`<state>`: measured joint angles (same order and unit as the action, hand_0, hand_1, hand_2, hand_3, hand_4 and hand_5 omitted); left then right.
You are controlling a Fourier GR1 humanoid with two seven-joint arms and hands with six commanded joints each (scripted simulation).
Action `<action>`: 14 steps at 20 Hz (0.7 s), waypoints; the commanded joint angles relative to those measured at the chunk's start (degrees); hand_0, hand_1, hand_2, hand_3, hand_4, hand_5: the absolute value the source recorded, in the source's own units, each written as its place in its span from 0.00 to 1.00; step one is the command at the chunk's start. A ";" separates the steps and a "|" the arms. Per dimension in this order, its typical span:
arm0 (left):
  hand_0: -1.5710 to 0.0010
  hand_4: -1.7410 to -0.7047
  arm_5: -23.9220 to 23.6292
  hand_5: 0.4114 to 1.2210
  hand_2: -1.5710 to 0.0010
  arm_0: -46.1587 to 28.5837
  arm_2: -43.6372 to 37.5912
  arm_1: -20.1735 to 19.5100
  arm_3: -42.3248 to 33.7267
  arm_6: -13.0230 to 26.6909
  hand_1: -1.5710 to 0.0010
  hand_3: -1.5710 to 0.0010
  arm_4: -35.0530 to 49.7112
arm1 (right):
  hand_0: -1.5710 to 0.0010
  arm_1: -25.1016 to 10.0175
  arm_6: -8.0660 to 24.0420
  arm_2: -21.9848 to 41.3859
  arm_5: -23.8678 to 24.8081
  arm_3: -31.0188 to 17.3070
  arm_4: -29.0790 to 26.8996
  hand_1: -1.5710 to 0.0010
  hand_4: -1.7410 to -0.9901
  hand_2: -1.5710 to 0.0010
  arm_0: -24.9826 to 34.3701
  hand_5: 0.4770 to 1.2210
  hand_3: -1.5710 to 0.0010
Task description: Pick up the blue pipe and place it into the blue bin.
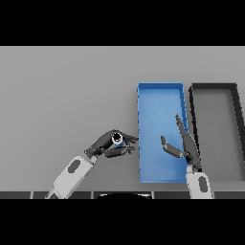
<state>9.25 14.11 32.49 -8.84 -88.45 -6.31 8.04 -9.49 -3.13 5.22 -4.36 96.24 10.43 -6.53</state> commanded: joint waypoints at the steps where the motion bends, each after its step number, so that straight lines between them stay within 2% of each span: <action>1: 0.01 0.02 -0.04 0.99 0.01 0.04 0.43 -0.06 -1.91 1.13 0.01 0.08 0.34 | 1.00 0.12 -0.18 0.09 0.07 -0.16 0.09 1.00 0.62 1.00 0.46 0.28 1.00; 6: 0.00 0.01 -0.39 1.00 0.00 0.88 1.66 0.50 -3.81 5.37 0.00 0.08 0.05 | 1.00 0.35 -1.52 0.87 -1.10 0.55 -0.39 1.00 0.62 1.00 -0.82 0.28 1.00; 14: 0.00 0.01 -0.45 1.00 0.00 0.78 1.66 0.24 -4.06 6.76 0.00 0.08 -0.53 | 1.00 -0.14 -0.80 0.36 -2.36 -0.97 -1.62 1.00 0.68 1.00 1.29 0.28 1.00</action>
<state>8.89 14.89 34.15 -8.58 -92.50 0.50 7.61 -9.64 -3.90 5.57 -6.70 95.29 8.81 -5.23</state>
